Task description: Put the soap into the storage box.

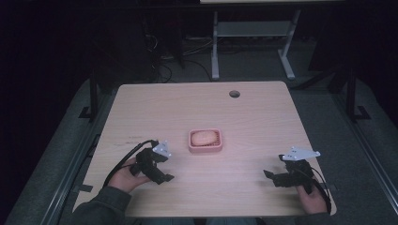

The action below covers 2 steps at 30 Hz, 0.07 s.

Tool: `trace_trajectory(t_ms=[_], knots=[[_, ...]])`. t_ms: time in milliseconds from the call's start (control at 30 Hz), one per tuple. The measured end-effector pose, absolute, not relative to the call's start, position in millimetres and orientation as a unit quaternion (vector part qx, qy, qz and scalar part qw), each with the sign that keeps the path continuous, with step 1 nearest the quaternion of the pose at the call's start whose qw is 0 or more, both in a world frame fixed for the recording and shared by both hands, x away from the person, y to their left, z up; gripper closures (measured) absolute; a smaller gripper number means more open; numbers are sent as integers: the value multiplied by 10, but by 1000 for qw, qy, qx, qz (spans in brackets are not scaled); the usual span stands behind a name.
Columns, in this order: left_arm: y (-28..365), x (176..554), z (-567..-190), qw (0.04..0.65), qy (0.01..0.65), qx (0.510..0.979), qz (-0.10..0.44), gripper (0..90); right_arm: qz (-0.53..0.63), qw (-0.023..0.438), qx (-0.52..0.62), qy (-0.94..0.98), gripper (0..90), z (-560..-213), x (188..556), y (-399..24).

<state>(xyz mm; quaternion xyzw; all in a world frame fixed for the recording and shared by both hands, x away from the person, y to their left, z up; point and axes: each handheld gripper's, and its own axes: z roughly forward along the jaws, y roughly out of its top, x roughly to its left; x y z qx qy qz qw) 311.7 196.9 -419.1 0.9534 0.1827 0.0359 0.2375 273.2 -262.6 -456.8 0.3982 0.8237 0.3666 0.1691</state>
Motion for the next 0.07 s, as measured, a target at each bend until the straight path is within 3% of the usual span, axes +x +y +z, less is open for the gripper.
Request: trace_trajectory(t_ms=[67], knots=[[2035, 3033, -4226, 246, 184, 951, 29, 246, 366, 167, 399, 824, 141, -4569, 2726, -2628]])
